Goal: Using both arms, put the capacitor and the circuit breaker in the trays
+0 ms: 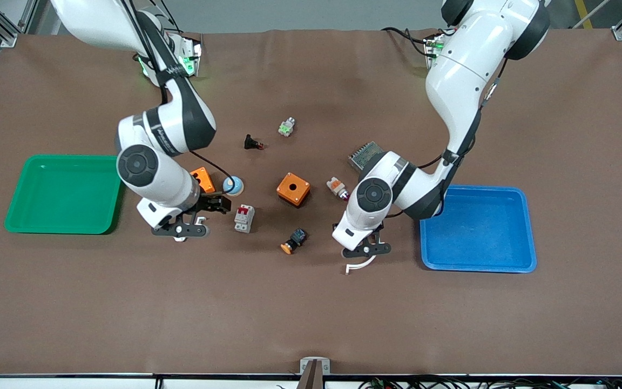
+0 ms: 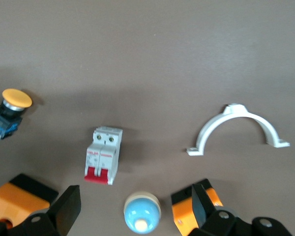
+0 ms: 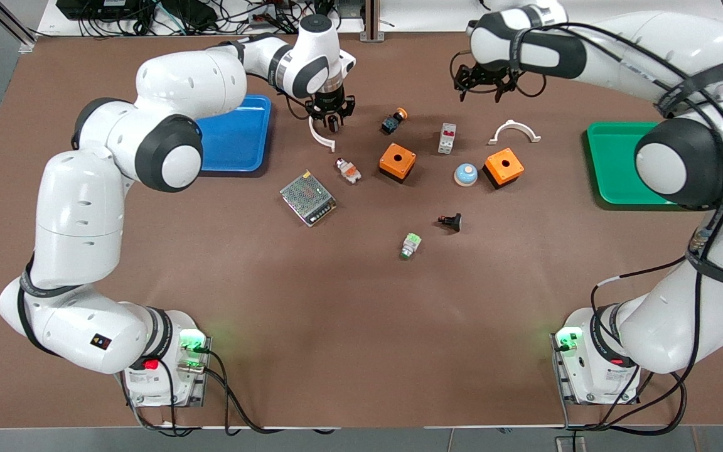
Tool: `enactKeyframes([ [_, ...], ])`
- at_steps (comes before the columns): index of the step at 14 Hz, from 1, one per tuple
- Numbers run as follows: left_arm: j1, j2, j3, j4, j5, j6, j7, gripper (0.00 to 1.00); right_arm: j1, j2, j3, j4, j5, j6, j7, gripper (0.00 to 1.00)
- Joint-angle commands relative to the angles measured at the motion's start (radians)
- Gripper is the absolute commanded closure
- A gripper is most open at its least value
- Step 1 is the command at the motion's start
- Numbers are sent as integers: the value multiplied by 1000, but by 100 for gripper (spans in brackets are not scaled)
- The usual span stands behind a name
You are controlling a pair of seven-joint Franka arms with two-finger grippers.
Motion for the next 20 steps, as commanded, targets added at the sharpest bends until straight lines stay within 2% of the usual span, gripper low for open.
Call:
enactKeyframes([
  [1,-12,19,9,32,26,3,-10,75,30,45,-8,6,23,40,48,0],
  [3,-9,11,10,32,26,8,-12,96,51,68,-6,6,30,53,70,0],
  [6,27,-33,10,28,75,-4,-15,100,57,106,-6,6,65,91,70,0],
  [7,61,-68,10,16,85,-21,-12,100,60,120,-6,7,100,106,68,0],
  [9,110,-128,9,-10,86,-69,16,100,71,146,-6,7,115,138,68,0],
  [13,265,-257,3,-143,86,-103,175,100,85,180,-5,7,116,160,68,3],
  [15,342,-305,-1,-226,86,-101,269,100,93,188,-5,7,116,161,68,30],
  [18,448,-365,-4,-347,88,-58,359,100,99,188,-6,9,118,160,70,65],
  [19,466,-377,-4,-391,86,-29,376,100,97,185,-6,9,119,152,70,70],
  [20,478,-383,-4,-437,86,-3,381,100,93,179,-6,13,118,148,68,71],
])
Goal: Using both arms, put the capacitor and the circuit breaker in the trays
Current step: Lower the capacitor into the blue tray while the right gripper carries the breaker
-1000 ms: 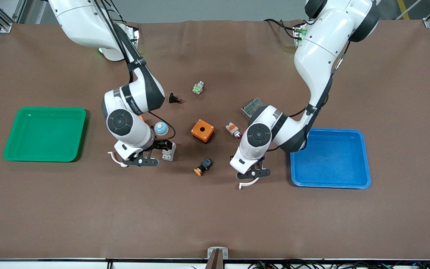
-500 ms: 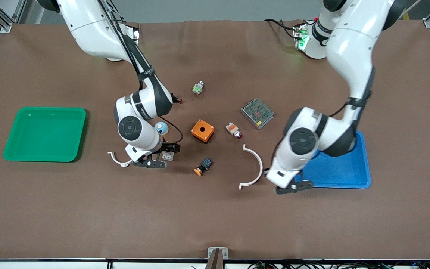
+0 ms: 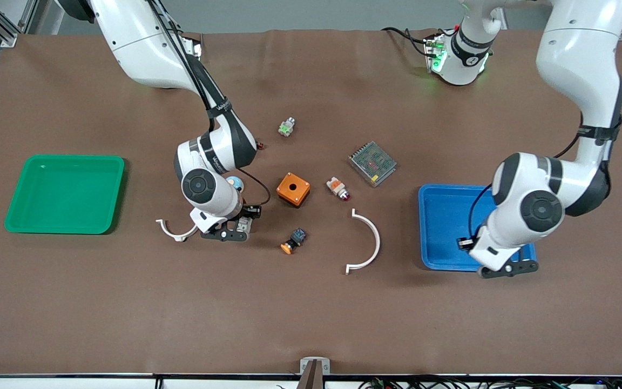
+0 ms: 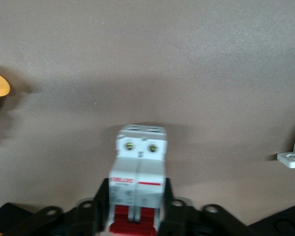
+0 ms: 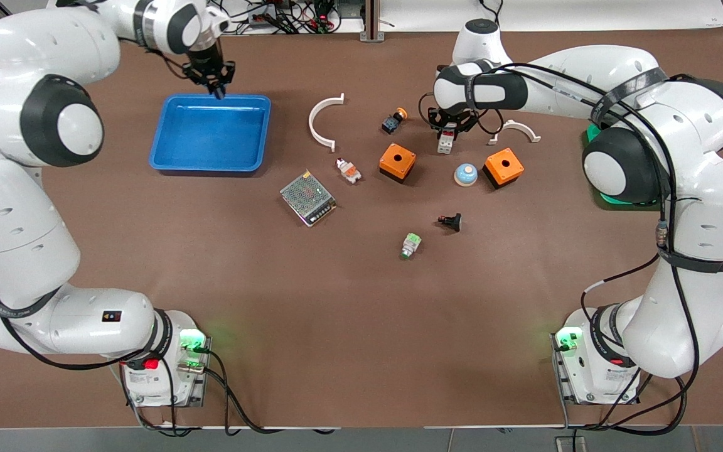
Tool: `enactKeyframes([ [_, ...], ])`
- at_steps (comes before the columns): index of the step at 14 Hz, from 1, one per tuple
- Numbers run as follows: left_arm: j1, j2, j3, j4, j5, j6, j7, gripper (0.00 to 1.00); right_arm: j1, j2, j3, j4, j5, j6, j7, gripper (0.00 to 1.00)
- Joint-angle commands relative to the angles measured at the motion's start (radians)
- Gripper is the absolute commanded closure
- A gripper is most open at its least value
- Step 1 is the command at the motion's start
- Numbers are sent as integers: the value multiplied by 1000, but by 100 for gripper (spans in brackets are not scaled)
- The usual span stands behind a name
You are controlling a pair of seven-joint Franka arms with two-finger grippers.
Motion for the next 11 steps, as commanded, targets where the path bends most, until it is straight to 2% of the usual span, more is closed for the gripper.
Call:
enactKeyframes([
  [1,37,-70,-13,-171,19,81,13,100,-11,-26,-8,18,19,-20,-6,73],
  [4,80,-71,-13,-254,17,189,55,100,-69,-152,-17,70,15,-237,-9,76],
  [7,100,-67,-11,-332,17,323,55,100,-234,-252,-17,193,-14,-583,-81,76],
  [8,106,-59,-13,-340,17,337,56,99,-297,-269,-15,226,-67,-665,-136,76],
  [9,108,-57,-13,-340,17,337,59,91,-345,-286,-15,236,-134,-705,-188,76],
  [10,107,-59,-11,-338,17,334,67,52,-392,-301,-15,230,-190,-718,-248,76],
  [11,108,-63,-11,-334,17,334,82,5,-466,-306,-15,221,-220,-724,-338,76],
])
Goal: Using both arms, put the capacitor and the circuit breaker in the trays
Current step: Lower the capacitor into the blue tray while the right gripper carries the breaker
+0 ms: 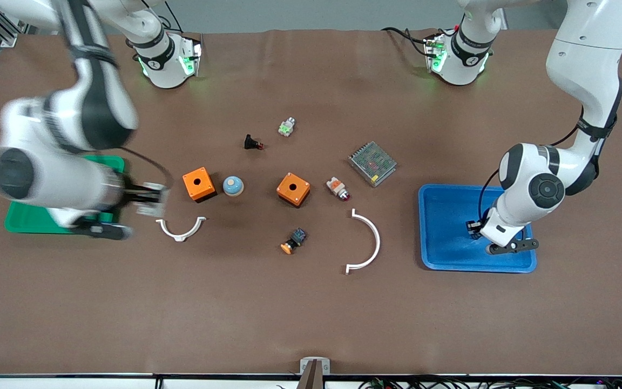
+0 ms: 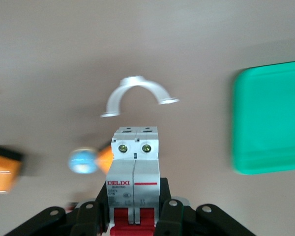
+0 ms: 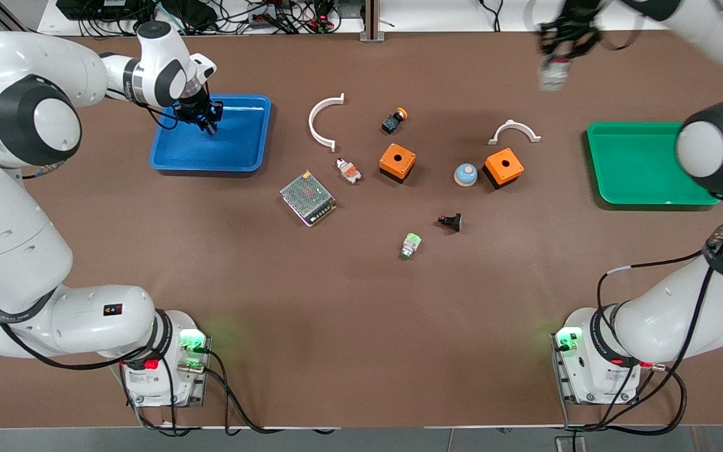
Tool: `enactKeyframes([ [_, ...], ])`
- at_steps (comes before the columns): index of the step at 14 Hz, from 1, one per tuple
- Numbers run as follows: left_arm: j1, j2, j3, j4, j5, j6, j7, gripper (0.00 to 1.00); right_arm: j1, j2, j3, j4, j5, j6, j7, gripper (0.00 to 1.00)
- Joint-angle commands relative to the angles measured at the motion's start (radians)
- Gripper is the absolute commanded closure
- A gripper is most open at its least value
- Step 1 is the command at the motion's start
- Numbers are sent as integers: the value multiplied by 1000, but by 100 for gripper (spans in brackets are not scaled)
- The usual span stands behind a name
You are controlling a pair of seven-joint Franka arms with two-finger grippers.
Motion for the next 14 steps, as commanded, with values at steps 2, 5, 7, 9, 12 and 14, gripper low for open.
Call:
enactKeyframes([
  [2,15,-81,-8,-3,17,10,28,0,-262,13,24,-13,-64,-11,-330,76],
  [5,15,-185,-8,77,17,-90,37,0,-371,22,24,-63,-92,45,-448,76],
  [7,13,-227,-14,187,17,-233,63,0,-405,26,24,-132,-123,113,-519,76],
  [9,10,-245,-21,339,3,-437,103,0,-439,26,24,-228,-123,218,-531,75],
  [12,15,-322,-38,432,-49,-606,172,0,-459,21,24,-383,-123,389,-550,75],
  [14,16,-395,-27,430,-129,-681,194,0,-485,21,24,-455,-123,479,-565,75],
])
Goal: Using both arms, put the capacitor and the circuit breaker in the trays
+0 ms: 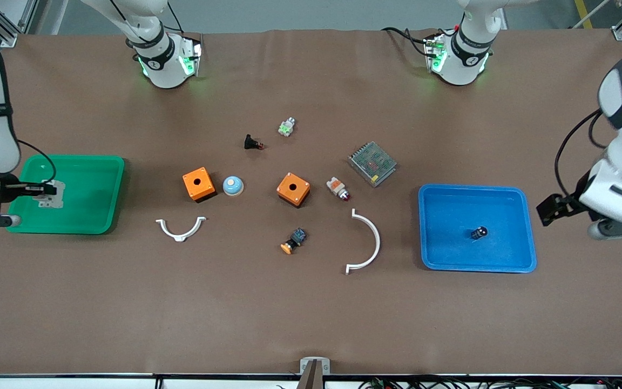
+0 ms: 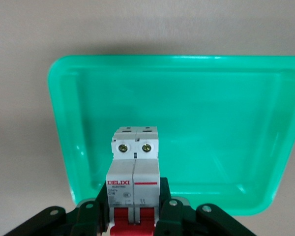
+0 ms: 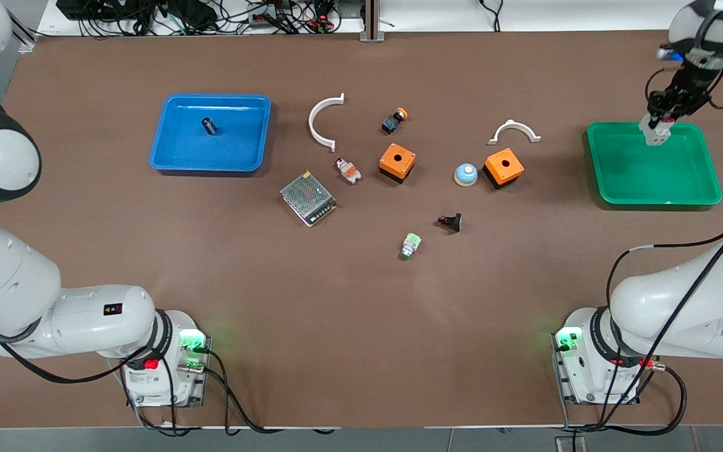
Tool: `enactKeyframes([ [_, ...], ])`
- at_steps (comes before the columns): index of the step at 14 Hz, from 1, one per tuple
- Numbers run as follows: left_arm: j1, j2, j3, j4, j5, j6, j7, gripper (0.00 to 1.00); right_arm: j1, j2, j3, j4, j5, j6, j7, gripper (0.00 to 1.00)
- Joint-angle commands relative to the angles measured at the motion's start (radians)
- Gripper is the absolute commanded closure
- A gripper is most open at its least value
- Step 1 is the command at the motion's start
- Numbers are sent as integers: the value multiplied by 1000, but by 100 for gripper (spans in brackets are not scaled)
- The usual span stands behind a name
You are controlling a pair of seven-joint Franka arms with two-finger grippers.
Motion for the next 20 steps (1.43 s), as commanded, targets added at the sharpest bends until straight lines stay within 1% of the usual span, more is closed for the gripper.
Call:
enactKeyframes([
  [1,12,-87,-2,-2,-67,-120,50,0,-40,-33,22,-122,-24,123,-22,75],
  [3,12,-127,-2,0,-91,-191,104,0,-50,-33,22,-199,-24,233,-22,75],
  [5,2,-158,8,-6,-102,-223,125,0,-51,-32,22,-259,-24,341,-21,74],
  [6,-18,-161,30,-9,-107,-238,127,0,-51,-32,22,-276,-22,372,-21,73],
  [7,-53,-175,60,-11,-124,-272,126,0,-51,-32,22,-282,-22,383,-19,65],
  [8,-70,-184,75,-12,-134,-290,126,0,-50,-32,22,-279,-22,378,-19,44],
  [9,-86,-189,89,-12,-137,-301,124,0,-50,-33,22,-273,-22,370,-18,0],
  [10,-128,-190,124,-12,-138,-312,119,0,-47,-44,24,-267,-22,360,-16,0],
  [11,-139,-202,142,-14,-138,-312,119,0,-41,-59,29,-244,-22,323,-16,0],
  [12,-141,-210,143,-23,-139,-312,116,0,-34,-77,35,-215,-18,268,-6,0],
  [13,-135,-225,134,-46,-138,-306,107,0,-2,-100,39,-181,-10,207,8,0],
  [15,-141,-247,130,-74,-138,-301,103,0,79,-148,41,-120,-10,67,165,0],
  [17,-141,-249,115,-75,-138,-303,99,0,165,-231,41,-117,-10,-5,308,0],
  [18,-141,-249,114,-77,-138,-303,98,0,192,-269,44,-117,-7,-42,339,0],
  [20,-141,-255,112,-80,-138,-306,89,0,226,-341,47,-112,36,-90,341,0],
])
